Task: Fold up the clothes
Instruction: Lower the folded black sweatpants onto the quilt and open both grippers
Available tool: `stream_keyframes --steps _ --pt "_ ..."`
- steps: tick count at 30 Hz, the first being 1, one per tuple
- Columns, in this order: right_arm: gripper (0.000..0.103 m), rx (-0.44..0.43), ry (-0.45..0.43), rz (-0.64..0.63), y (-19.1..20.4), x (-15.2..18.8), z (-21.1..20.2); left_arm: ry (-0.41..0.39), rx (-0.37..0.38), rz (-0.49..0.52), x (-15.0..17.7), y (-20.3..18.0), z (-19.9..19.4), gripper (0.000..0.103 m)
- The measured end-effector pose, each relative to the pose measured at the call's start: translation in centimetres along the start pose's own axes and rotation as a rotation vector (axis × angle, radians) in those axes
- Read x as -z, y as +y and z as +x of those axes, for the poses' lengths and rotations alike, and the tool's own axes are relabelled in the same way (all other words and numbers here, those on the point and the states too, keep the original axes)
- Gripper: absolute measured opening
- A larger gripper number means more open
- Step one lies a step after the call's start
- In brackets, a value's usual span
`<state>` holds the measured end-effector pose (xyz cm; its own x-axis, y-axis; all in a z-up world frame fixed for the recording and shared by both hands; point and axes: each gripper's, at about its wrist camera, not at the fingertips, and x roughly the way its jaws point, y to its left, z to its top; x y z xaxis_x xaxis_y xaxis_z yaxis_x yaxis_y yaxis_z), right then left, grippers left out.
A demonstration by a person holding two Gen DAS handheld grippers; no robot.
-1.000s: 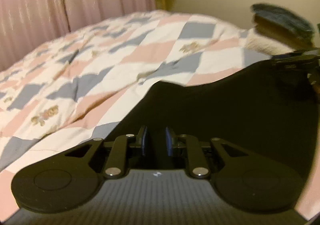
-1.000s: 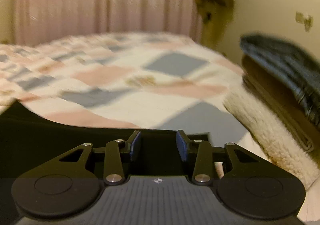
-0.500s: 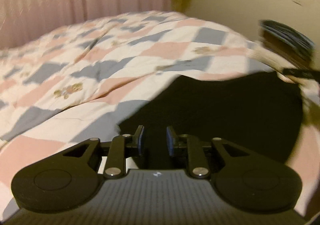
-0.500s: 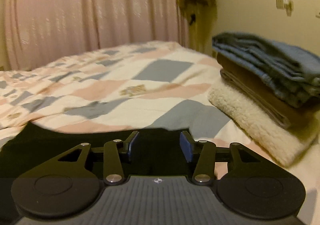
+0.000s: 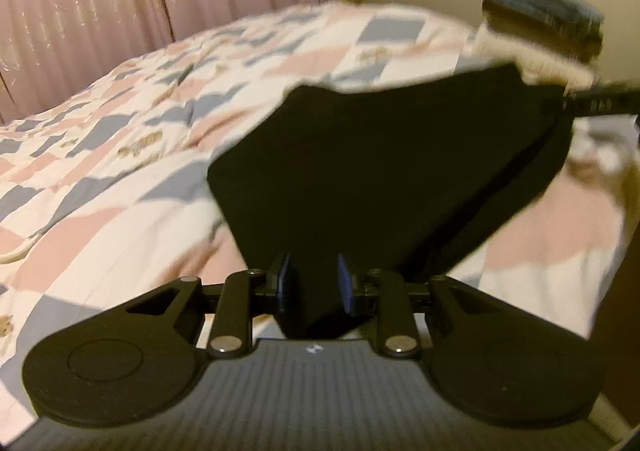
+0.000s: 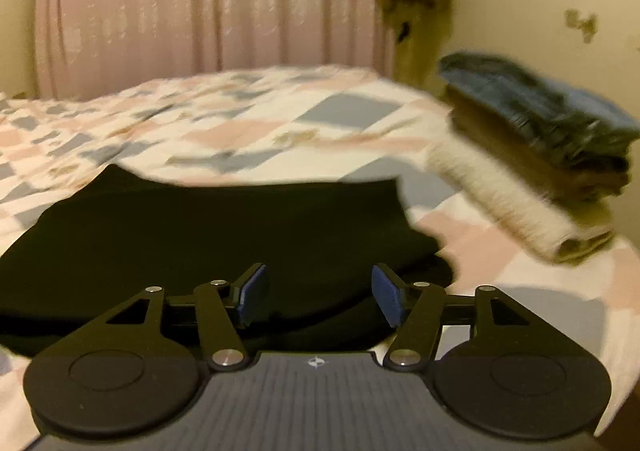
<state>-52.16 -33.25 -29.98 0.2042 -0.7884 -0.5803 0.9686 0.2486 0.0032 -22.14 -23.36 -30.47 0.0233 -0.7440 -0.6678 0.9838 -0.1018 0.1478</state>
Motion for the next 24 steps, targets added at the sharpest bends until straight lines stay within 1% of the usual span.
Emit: stream_keyframes --steps 2,4,6,8,10,12,16,21,23,24 --pt "0.062 -0.002 0.092 -0.006 0.8 0.9 1.7 0.023 -0.013 -0.028 0.2 -0.2 0.3 0.023" --pt "0.063 0.026 0.111 0.012 1.3 1.5 1.8 0.028 -0.030 -0.050 -0.2 -0.3 -0.4 0.023" --pt "0.063 0.011 0.087 0.054 1.6 1.2 0.2 0.025 -0.044 -0.054 -0.4 -0.4 -1.4 0.024" --pt "0.065 -0.013 0.059 0.089 1.9 1.1 -1.7 0.033 -0.057 -0.073 -0.7 -0.4 -2.5 0.034" --pt "0.073 -0.018 0.056 0.100 2.5 1.5 -3.3 0.041 -0.051 -0.109 -0.7 -0.5 -3.5 0.036" --pt "0.074 -0.023 0.052 0.111 3.1 1.9 -4.8 0.052 -0.045 -0.132 -0.6 -0.7 -4.4 0.040" --pt "0.081 -0.034 0.046 0.134 4.3 2.8 -7.8 0.060 -0.047 -0.149 -0.4 -1.5 -6.5 0.045" --pt "0.086 -0.037 0.035 0.154 5.7 3.6 -11.5 0.019 -0.045 -0.158 -0.2 -1.9 -9.7 0.051" --pt "0.088 -0.033 0.025 0.158 6.0 3.4 -12.6 -0.004 -0.044 -0.161 -0.2 -2.0 -10.8 0.059" --pt "0.089 -0.034 0.016 0.160 6.0 3.3 -13.2 -0.015 -0.043 -0.163 -0.1 -2.1 -11.4 0.060"
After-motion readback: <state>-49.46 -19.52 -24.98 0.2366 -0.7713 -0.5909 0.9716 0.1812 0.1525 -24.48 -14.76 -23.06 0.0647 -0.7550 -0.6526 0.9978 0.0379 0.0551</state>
